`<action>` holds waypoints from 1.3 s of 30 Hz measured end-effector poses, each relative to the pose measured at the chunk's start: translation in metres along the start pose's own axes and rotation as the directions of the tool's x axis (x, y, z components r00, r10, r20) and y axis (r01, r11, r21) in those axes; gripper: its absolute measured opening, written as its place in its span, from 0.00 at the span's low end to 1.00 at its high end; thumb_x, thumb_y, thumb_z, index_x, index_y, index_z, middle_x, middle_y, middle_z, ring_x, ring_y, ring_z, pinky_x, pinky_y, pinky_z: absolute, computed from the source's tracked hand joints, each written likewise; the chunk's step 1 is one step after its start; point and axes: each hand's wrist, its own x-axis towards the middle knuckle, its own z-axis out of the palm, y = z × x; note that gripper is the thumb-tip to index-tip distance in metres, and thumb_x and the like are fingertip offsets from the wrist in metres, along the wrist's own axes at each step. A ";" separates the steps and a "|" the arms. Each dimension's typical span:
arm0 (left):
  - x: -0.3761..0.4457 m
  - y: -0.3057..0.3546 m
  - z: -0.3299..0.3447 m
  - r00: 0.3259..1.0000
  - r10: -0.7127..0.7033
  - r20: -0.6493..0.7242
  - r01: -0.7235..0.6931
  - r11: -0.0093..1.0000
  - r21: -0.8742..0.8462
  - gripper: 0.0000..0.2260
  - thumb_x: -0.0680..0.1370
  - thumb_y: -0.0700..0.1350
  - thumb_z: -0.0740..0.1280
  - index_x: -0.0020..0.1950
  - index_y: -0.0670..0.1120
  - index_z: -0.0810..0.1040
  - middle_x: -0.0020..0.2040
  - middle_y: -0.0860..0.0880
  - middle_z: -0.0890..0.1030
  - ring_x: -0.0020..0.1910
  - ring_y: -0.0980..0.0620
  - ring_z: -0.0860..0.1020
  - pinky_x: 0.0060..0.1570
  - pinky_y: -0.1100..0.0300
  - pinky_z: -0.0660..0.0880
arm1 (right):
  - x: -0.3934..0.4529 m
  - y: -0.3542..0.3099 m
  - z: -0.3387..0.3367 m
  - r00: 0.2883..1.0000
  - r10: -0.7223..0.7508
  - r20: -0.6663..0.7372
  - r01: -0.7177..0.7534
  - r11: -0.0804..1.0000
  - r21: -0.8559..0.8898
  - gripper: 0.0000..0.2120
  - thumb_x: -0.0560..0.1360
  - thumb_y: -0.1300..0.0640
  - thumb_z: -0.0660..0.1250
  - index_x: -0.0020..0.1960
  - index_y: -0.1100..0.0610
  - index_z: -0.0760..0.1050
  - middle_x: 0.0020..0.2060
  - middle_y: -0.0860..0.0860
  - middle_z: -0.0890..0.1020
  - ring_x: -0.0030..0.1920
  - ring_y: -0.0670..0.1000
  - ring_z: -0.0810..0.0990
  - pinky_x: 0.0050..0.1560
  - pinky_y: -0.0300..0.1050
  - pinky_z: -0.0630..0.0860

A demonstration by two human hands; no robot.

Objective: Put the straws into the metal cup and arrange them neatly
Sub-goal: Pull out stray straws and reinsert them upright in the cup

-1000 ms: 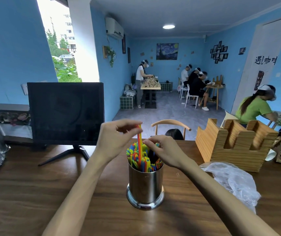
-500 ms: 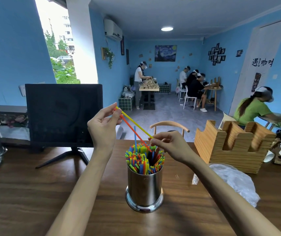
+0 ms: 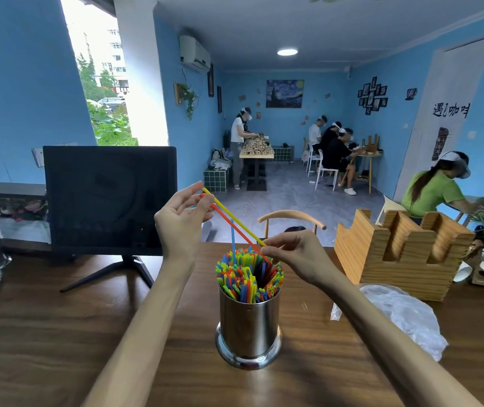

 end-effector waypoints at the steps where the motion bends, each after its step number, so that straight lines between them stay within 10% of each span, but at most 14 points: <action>1: 0.000 0.000 0.000 1.000 -0.002 0.003 0.002 1.000 0.003 0.10 0.76 0.39 0.76 0.55 0.48 0.84 0.45 0.46 0.87 0.41 0.50 0.86 0.42 0.60 0.82 | -0.001 0.001 0.000 1.000 0.007 0.002 -0.007 1.000 -0.011 0.05 0.73 0.53 0.77 0.48 0.52 0.87 0.41 0.50 0.88 0.38 0.50 0.85 0.43 0.48 0.83; 13: -0.001 0.001 -0.002 0.988 -0.155 0.004 0.152 0.965 -0.215 0.07 0.77 0.38 0.73 0.55 0.44 0.81 0.43 0.49 0.87 0.43 0.50 0.86 0.43 0.61 0.81 | 0.007 -0.003 0.001 0.978 0.154 -0.138 -0.133 0.979 0.152 0.09 0.79 0.50 0.70 0.52 0.54 0.83 0.53 0.52 0.84 0.55 0.49 0.82 0.56 0.43 0.78; 17: -0.007 -0.001 -0.003 0.971 -0.233 0.055 0.239 0.936 -0.259 0.06 0.78 0.36 0.71 0.52 0.44 0.79 0.42 0.48 0.86 0.41 0.52 0.85 0.46 0.62 0.82 | 0.018 -0.021 -0.007 0.926 0.362 -0.106 -0.194 0.699 0.688 0.07 0.75 0.59 0.72 0.51 0.62 0.81 0.50 0.60 0.86 0.46 0.56 0.87 0.47 0.44 0.85; 22: -0.018 -0.003 -0.006 0.966 -0.227 0.128 0.252 0.937 -0.241 0.05 0.78 0.35 0.70 0.51 0.43 0.77 0.41 0.49 0.85 0.44 0.51 0.86 0.47 0.62 0.83 | 0.037 -0.040 -0.011 0.852 0.516 -0.084 -0.132 0.368 0.920 0.16 0.76 0.66 0.73 0.58 0.59 0.69 0.42 0.60 0.86 0.38 0.54 0.87 0.34 0.41 0.83; 29: -0.027 -0.009 -0.007 0.974 -0.187 0.130 0.214 0.944 -0.251 0.07 0.75 0.37 0.72 0.49 0.42 0.75 0.42 0.49 0.86 0.47 0.46 0.86 0.48 0.59 0.83 | 0.048 -0.038 0.006 0.750 0.661 -0.005 -0.275 0.318 0.907 0.19 0.72 0.52 0.78 0.53 0.61 0.75 0.30 0.51 0.75 0.25 0.45 0.76 0.26 0.36 0.78; 35: -0.032 -0.017 -0.007 0.974 -0.171 0.148 0.191 0.971 -0.140 0.06 0.74 0.36 0.73 0.46 0.41 0.76 0.45 0.44 0.86 0.48 0.44 0.87 0.47 0.59 0.83 | 0.046 -0.047 0.007 0.835 0.548 0.052 -0.265 0.316 0.911 0.13 0.73 0.50 0.75 0.49 0.59 0.80 0.34 0.51 0.78 0.29 0.45 0.78 0.32 0.35 0.80; 39: -0.033 -0.025 -0.011 0.968 -0.181 0.171 0.188 0.982 -0.027 0.05 0.75 0.33 0.73 0.46 0.40 0.79 0.45 0.42 0.86 0.46 0.47 0.87 0.46 0.60 0.83 | 0.051 -0.052 0.003 0.909 0.411 -0.074 -0.169 0.523 0.836 0.09 0.79 0.56 0.70 0.52 0.61 0.81 0.41 0.51 0.81 0.33 0.46 0.81 0.36 0.36 0.82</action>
